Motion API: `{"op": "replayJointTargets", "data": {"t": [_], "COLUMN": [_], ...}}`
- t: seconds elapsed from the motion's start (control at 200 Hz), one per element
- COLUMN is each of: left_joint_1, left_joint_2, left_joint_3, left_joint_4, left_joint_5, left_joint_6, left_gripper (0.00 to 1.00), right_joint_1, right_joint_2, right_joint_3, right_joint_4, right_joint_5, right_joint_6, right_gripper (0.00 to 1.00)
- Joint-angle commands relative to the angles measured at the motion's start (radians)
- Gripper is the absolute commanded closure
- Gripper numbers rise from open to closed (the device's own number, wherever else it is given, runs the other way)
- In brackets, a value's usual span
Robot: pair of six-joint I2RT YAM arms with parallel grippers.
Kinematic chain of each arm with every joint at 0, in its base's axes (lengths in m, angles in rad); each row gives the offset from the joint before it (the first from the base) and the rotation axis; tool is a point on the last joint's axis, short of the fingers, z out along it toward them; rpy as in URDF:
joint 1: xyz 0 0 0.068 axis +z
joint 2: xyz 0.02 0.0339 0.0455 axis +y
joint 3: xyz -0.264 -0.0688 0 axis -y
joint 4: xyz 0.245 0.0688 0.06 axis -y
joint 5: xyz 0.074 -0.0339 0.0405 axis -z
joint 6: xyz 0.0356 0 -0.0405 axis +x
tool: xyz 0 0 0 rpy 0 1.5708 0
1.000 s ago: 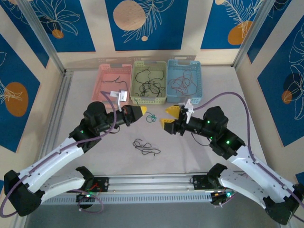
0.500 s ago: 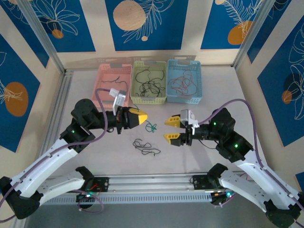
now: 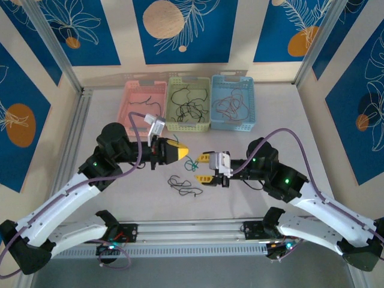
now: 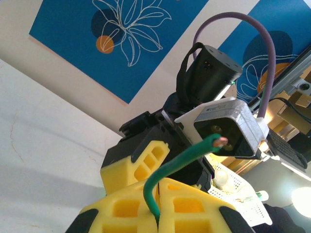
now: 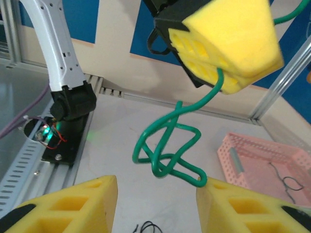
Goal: Untangle the cables
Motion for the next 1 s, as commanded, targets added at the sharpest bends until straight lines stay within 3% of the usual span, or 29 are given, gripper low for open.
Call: {"op": "replayJointTargets", "data": {"t": [0.0,0.35,0.595,0.81,0.995], "left_joint_1": [0.005,0.004,0.004,0.004,0.002], "left_joint_2": [-0.023,-0.02,-0.001,0.002,0.005], "left_joint_3": [0.015,-0.005,-0.019,-0.032,-0.036], "left_joint_4": [-0.014,-0.009,0.009,0.019,0.023], "left_joint_5": [0.01,0.001,0.007,0.004,0.004], "left_joint_6": [0.016,-0.007,-0.02,-0.026,-0.031], "left_gripper": [1.0,1.0,1.0,1.0,1.0], "right_joint_1": [0.008,0.04,0.052,0.055,0.057], "right_joint_2": [-0.026,-0.032,-0.029,-0.024,-0.023], "right_joint_3": [0.037,0.023,0.028,0.022,0.017], "right_joint_4": [0.008,0.015,0.03,0.037,0.04], "right_joint_5": [0.055,0.05,0.067,0.082,0.077], "right_joint_6": [-0.063,-0.112,-0.121,-0.119,-0.114], "right_gripper": [0.53,0.55,0.69,0.63,0.73]}}
